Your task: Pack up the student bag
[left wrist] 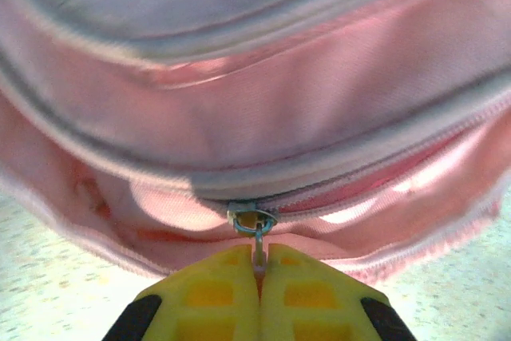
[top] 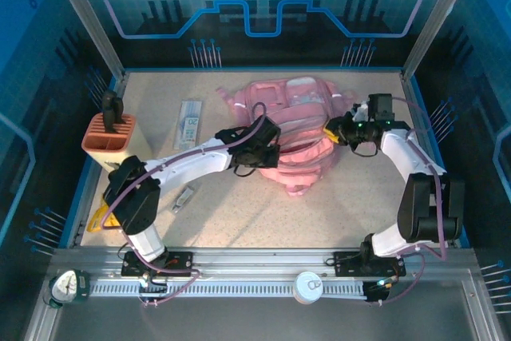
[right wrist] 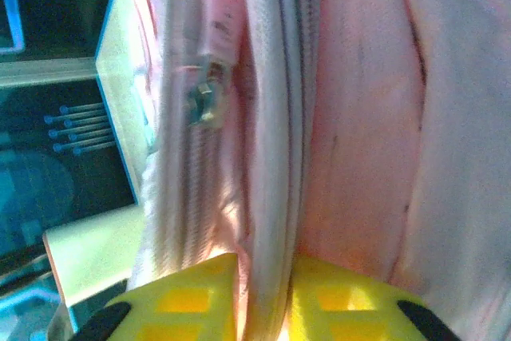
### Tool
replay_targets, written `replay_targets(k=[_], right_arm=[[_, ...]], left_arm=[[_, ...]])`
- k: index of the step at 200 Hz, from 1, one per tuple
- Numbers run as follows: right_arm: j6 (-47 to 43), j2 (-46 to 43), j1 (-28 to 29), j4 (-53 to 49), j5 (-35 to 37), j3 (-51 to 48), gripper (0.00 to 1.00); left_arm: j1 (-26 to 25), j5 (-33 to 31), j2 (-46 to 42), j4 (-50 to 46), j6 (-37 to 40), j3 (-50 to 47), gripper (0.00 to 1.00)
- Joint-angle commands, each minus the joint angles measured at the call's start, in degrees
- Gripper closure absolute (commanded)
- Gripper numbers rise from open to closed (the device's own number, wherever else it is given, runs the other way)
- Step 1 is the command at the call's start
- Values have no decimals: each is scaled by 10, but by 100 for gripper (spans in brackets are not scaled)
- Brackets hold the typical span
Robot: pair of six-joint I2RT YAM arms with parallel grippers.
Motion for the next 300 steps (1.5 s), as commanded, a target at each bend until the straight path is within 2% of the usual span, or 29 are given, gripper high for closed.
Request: replay_targets(k=[1, 36, 61, 97, 131, 160, 195, 222, 240, 272, 300], right_arm=[[-29, -32, -6, -7, 17, 15, 66], [18, -110, 1, 14, -45, -85, 49], [77, -154, 43, 57, -60, -155, 42], [154, -136, 105, 136, -48, -177, 42], [206, -95, 138, 212, -16, -173, 50], [189, -58, 165, 198, 22, -142, 58], [171, -53, 162, 184, 33, -128, 82], [150, -68, 142, 158, 27, -134, 100], [133, -76, 114, 138, 7, -139, 100], [84, -86, 77, 85, -22, -129, 100], [69, -101, 64, 70, -36, -141, 100]], left_arm=[[-21, 22, 25, 0, -10, 49, 100], [-22, 29, 57, -5, -2, 86, 100], [-23, 35, 60, -2, 2, 95, 100], [-25, 34, 58, -8, 4, 94, 100], [-27, 34, 51, -6, 2, 86, 100], [-27, 33, 49, -5, 3, 86, 100], [-27, 17, 44, -24, 22, 88, 100], [-25, -48, 27, -65, 65, 80, 100], [-13, -97, 4, -76, 90, 52, 100], [33, -110, -28, -46, 131, -16, 100], [76, -104, -22, -21, 166, -28, 100]])
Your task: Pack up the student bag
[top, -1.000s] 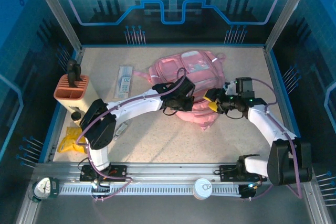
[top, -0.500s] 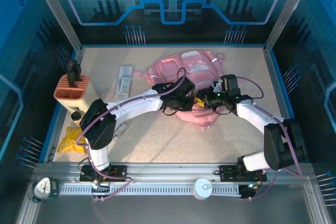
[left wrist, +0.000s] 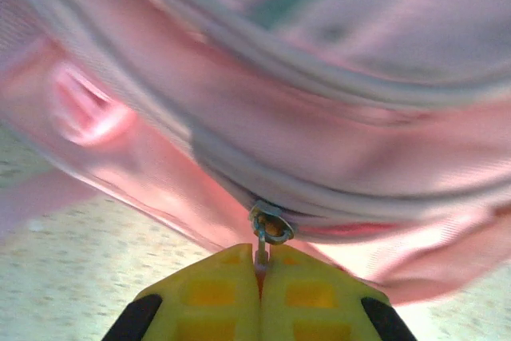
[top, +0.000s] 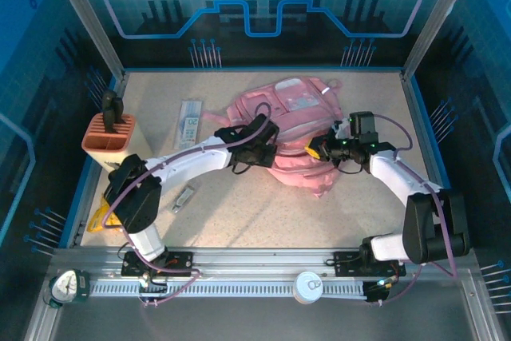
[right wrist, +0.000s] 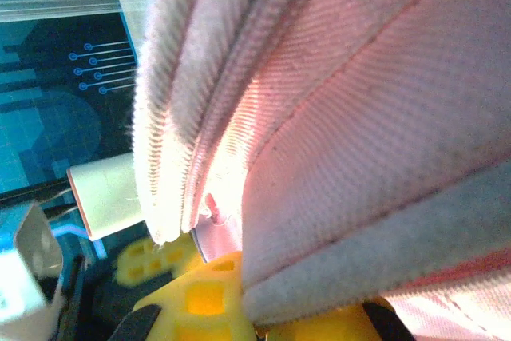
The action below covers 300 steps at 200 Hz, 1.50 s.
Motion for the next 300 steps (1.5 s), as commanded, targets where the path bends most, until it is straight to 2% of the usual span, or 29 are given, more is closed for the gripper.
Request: replay_targets(k=[1, 42, 75, 103, 127, 134, 140, 146, 164, 182, 210, 249, 278, 300], right_arm=[[-38, -23, -27, -40, 5, 0, 100], [-61, -53, -30, -72, 15, -13, 100], [-32, -57, -9, -37, 6, -29, 100], [2, -60, 22, 8, 22, -30, 100], [-9, -47, 42, 13, 28, -7, 100], [-20, -47, 43, 5, 30, -1, 89], [-31, -49, 44, -7, 36, 5, 83], [-43, -54, 44, -21, 44, 10, 80], [-91, -67, 50, -69, 71, 23, 67], [-138, -80, 64, -109, 95, 32, 57], [-178, -99, 102, -127, 112, 26, 44], [-195, -106, 193, -117, 144, 19, 27], [-184, -83, 261, -78, 161, 16, 21], [-174, -58, 302, -45, 185, 22, 19]], left_arm=[[44, -52, -19, -6, 52, -16, 100], [110, -41, 32, 40, 68, 20, 100], [153, -19, 88, 43, 56, 95, 100], [163, -5, 135, 24, 53, 174, 100], [162, 25, 130, 22, 47, 169, 100], [162, 38, 121, 24, 45, 156, 100], [162, 49, 111, 23, 45, 144, 93], [162, 58, 99, 20, 43, 130, 85], [162, 66, 51, 6, 25, 78, 69], [163, 68, -6, -7, -2, 17, 59], [163, 70, -99, -18, -40, -73, 51], [167, 35, -177, -47, -75, -153, 41], [216, 35, -178, -43, -85, -172, 36], [249, -1, -137, -42, -78, -141, 33]])
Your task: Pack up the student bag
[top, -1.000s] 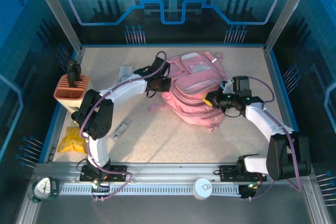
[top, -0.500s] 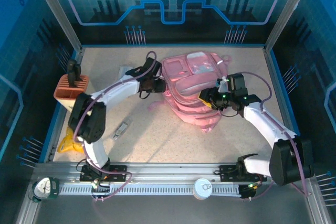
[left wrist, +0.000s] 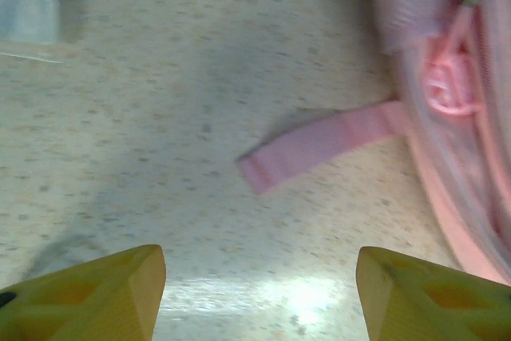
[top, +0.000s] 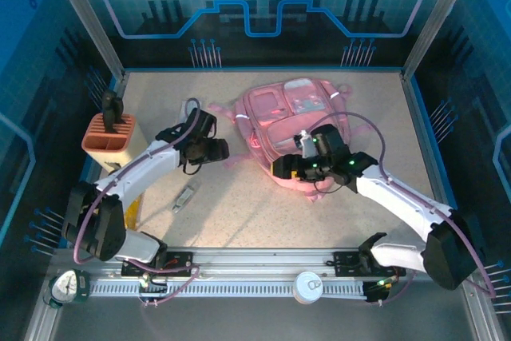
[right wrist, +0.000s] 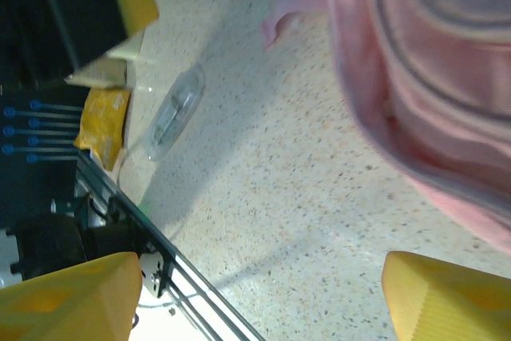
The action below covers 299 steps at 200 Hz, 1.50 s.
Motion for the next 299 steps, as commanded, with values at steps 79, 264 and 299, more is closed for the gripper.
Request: replay_targets(k=[79, 264, 299], right_arm=[[4, 43, 54, 47, 59, 32, 14], [16, 1, -30, 42, 34, -14, 10], [10, -18, -35, 25, 34, -22, 9]], left_arm=[[125, -26, 243, 28, 22, 164, 33], [-68, 120, 151, 159, -322, -10, 36], [-73, 47, 82, 119, -308, -14, 36]])
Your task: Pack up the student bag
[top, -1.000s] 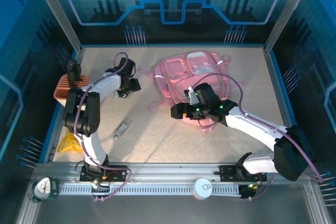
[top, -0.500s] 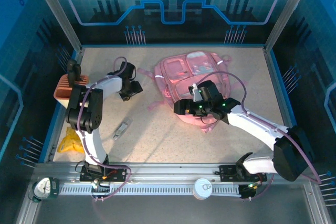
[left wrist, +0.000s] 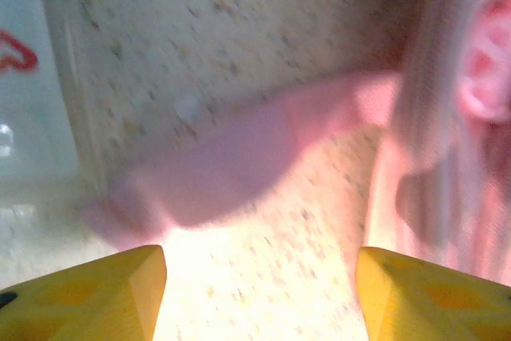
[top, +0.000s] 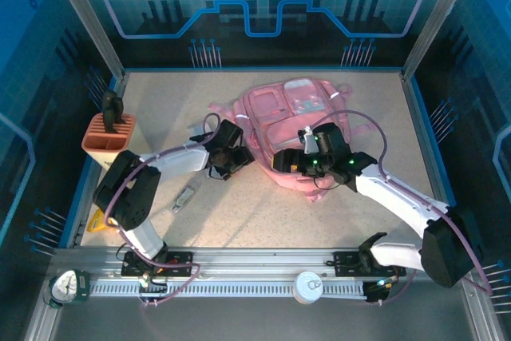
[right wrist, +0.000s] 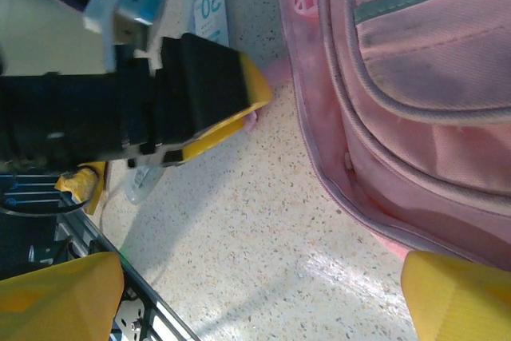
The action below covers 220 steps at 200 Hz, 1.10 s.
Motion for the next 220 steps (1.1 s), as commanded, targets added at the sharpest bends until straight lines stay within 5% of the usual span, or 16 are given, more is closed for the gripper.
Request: replay_targets(k=[1, 62, 100, 142, 220], right_arm=[[-3, -18, -6, -19, -7, -6, 9], [-11, -22, -5, -33, -11, -10, 10], [-14, -26, -4, -39, -1, -7, 10], [-23, -5, 2, -57, 11, 10, 10], [-17, 32, 75, -62, 41, 27, 13]], left_arm=[[16, -50, -51, -29, -11, 5, 36], [121, -61, 50, -92, 151, 81, 40], [130, -39, 101, -95, 148, 95, 38], [73, 16, 87, -44, 78, 43, 37], [-59, 3, -21, -9, -40, -60, 38]])
